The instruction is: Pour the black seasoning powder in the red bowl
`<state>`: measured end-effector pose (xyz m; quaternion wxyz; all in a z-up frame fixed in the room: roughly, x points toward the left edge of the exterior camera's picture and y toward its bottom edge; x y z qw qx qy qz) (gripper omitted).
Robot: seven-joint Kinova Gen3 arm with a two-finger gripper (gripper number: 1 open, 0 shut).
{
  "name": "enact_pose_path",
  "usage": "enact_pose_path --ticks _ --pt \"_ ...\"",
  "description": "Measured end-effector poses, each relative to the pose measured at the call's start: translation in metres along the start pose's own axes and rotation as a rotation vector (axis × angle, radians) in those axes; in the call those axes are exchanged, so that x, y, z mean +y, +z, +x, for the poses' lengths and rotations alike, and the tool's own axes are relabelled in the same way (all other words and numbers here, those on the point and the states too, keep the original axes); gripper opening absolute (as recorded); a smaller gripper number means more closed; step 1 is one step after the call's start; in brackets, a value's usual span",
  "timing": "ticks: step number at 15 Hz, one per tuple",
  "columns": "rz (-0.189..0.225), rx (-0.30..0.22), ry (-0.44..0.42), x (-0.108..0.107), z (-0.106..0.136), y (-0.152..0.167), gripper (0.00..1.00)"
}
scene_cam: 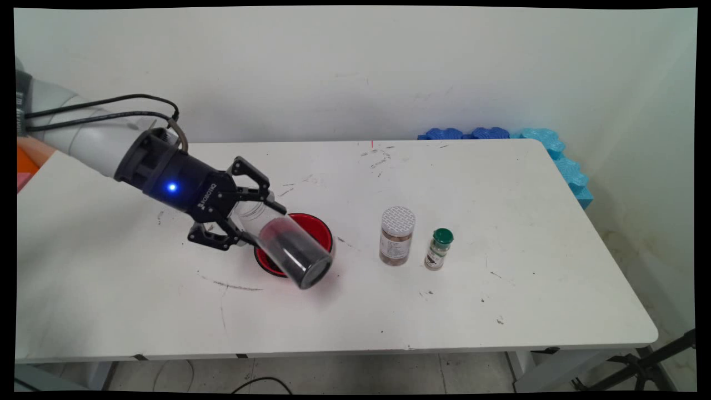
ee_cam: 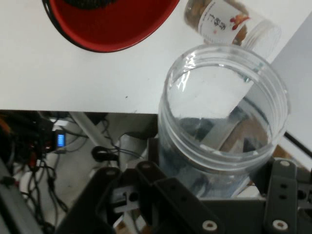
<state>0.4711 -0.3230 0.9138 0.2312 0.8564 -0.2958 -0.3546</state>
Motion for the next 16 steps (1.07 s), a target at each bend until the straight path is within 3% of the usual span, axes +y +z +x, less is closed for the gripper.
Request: enact_pose_path --ticks 16 --pt "-0.105 0.011 -0.305 0.004 0.005 0.013 0.00"
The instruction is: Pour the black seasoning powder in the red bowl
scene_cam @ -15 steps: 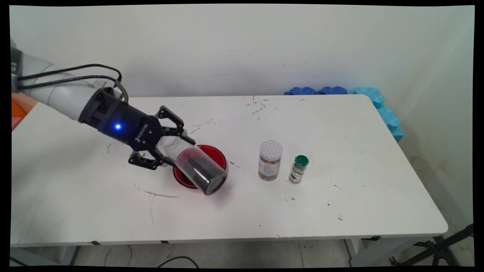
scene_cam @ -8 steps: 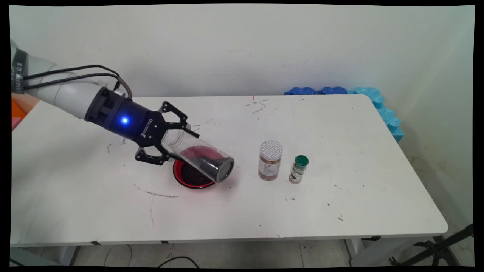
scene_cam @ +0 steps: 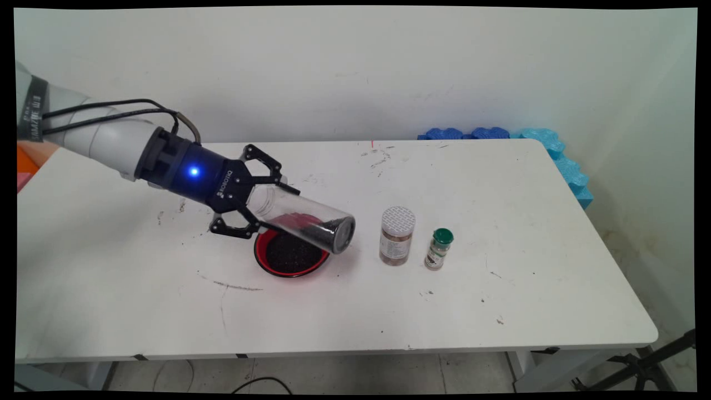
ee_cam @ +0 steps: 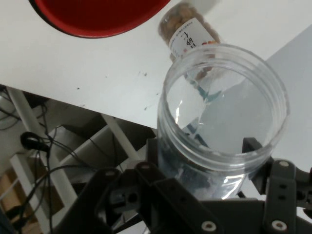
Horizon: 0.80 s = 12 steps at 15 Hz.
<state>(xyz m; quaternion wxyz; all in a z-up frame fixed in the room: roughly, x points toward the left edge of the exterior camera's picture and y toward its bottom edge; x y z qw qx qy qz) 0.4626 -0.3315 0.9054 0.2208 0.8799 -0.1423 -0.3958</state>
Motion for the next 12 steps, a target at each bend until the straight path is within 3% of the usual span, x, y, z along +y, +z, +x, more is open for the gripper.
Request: enact_pose_path --ticks 12 --pt "-0.056 -0.002 -0.149 -0.0031 -0.0041 0.0083 0.00"
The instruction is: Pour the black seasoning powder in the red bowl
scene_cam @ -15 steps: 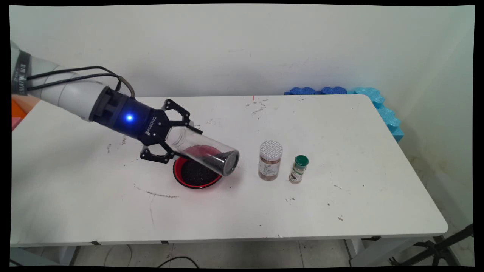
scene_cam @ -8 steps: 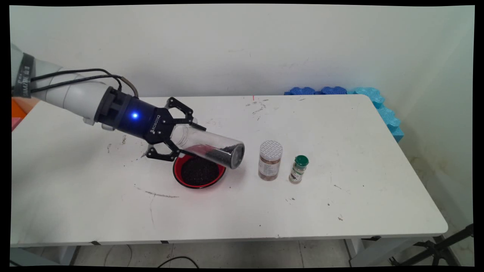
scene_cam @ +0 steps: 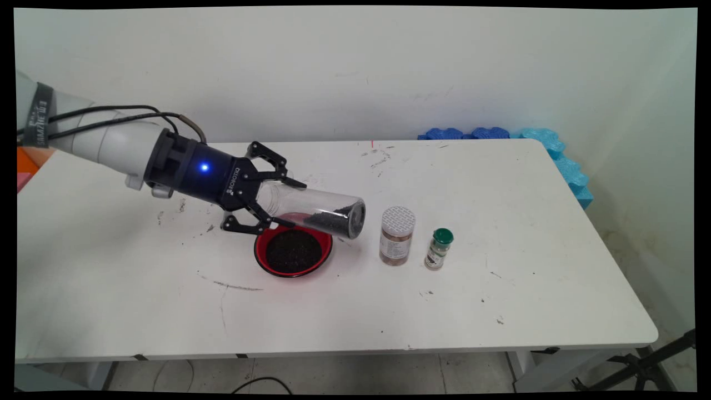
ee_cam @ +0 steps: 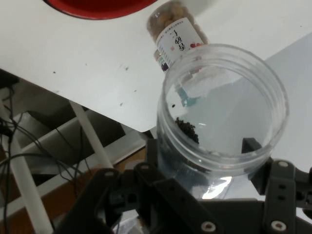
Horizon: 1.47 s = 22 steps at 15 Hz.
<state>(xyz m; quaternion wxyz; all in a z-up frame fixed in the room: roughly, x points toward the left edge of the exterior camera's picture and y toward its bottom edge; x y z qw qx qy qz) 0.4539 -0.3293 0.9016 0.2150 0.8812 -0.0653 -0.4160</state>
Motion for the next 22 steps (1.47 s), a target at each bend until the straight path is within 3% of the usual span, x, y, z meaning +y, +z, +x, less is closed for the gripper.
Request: enact_pose_path --ticks 22 --pt "-0.104 -0.043 -0.202 -0.0066 -0.0076 0.0072 0.00"
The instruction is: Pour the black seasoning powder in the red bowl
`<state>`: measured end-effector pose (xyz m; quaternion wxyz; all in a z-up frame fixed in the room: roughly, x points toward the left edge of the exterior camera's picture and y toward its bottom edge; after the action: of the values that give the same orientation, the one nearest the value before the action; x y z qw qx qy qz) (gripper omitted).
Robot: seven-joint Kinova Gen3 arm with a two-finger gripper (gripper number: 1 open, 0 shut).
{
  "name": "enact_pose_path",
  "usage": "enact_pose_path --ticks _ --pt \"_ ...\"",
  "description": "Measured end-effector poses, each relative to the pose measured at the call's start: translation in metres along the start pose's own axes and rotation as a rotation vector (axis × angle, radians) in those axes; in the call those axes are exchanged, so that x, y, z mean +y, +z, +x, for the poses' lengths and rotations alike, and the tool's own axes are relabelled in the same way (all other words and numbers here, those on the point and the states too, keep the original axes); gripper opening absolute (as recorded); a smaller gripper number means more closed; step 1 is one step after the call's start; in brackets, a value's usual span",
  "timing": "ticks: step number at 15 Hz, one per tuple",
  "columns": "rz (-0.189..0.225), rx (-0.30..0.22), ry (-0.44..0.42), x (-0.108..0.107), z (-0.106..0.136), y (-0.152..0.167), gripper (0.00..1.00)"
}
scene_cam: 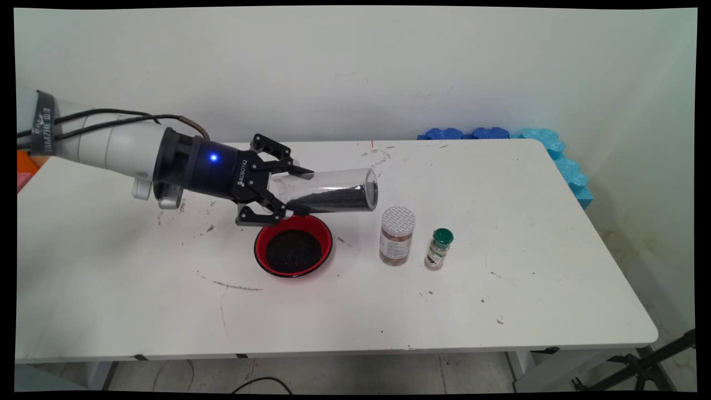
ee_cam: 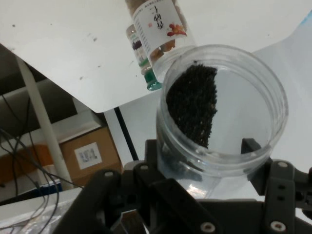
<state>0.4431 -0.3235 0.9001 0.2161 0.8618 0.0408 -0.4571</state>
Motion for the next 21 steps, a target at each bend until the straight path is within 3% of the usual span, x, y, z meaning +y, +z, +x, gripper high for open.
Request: enact_pose_path --ticks 21 --pt "-0.071 -0.059 -0.087 -0.0045 -0.0066 0.0022 0.00"
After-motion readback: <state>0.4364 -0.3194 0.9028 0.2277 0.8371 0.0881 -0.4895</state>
